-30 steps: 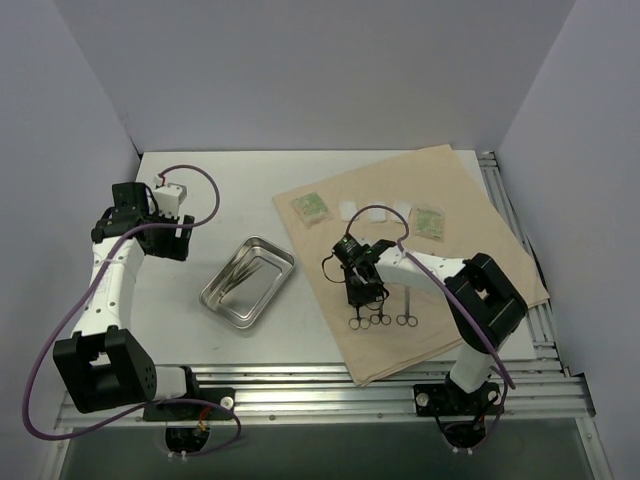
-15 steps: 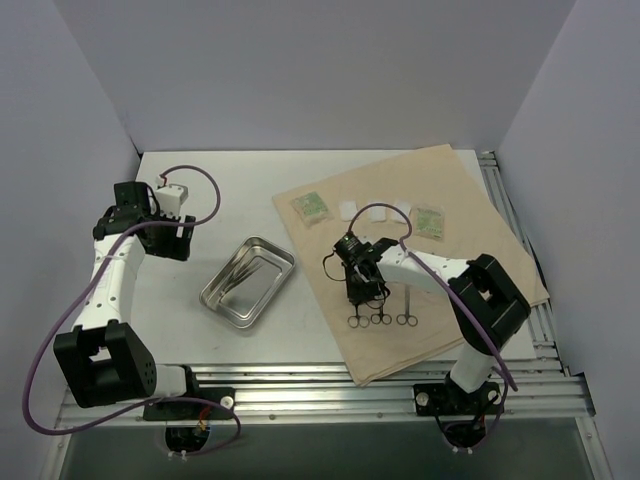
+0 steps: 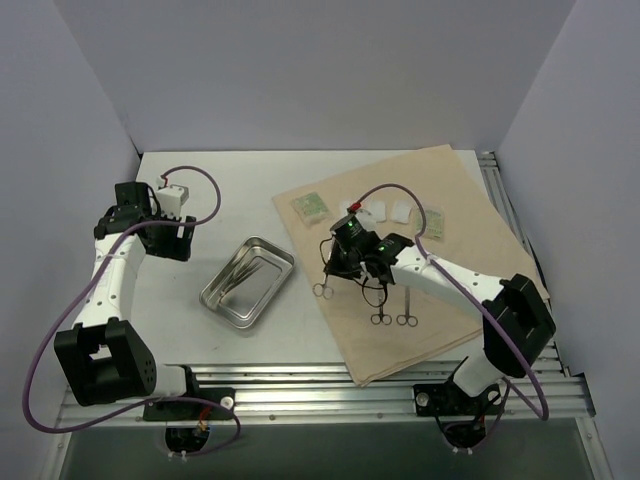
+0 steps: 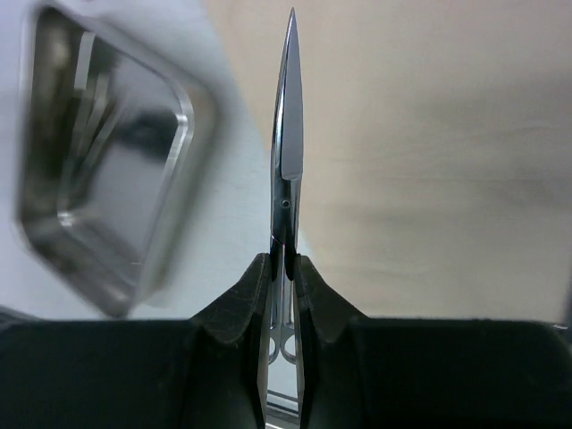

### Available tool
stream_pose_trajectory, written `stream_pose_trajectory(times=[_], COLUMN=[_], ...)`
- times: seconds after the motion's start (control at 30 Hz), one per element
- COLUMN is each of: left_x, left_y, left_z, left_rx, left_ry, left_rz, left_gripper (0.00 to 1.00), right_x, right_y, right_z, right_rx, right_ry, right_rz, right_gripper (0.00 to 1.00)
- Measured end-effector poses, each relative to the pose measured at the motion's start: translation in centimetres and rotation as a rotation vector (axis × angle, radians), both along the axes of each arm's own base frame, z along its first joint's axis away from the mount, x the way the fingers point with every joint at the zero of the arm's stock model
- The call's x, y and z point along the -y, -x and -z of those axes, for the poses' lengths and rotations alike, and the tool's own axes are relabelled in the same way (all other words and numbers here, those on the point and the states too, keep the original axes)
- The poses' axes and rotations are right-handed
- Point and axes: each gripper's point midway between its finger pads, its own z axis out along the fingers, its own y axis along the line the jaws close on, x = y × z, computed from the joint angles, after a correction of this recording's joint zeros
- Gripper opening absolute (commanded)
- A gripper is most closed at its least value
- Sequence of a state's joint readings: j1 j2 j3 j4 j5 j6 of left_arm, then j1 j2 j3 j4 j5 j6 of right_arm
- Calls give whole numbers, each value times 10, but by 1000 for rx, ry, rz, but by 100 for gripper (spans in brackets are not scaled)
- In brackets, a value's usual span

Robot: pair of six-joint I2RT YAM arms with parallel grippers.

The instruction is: Prepare the surgical pack

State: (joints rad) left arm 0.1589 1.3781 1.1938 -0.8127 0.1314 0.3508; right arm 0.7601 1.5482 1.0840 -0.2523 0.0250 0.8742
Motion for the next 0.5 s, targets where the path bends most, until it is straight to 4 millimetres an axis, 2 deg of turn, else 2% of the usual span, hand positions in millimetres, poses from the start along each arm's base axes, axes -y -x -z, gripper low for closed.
stream_pose_trajectory(times=[0.13, 0.23, 0.37, 0.5], left_x=[0, 0, 0, -3], left_y=[0, 0, 2, 3], left_z=[-1, -2, 0, 5], left_rx=[2, 13, 22, 16], left_ry=[0, -2, -5, -19], left_rz=[0, 0, -1, -11], left_gripper=[85, 85, 85, 85], right_x=[-61, -113, -171, -195], right_y=[1, 4, 2, -6], right_z=[-27, -36, -23, 7], right_rx=[55, 64, 51, 21], right_ry=[-173, -266, -306, -293], right_rz=[27, 27, 32, 85], right_gripper=[0, 0, 0, 0])
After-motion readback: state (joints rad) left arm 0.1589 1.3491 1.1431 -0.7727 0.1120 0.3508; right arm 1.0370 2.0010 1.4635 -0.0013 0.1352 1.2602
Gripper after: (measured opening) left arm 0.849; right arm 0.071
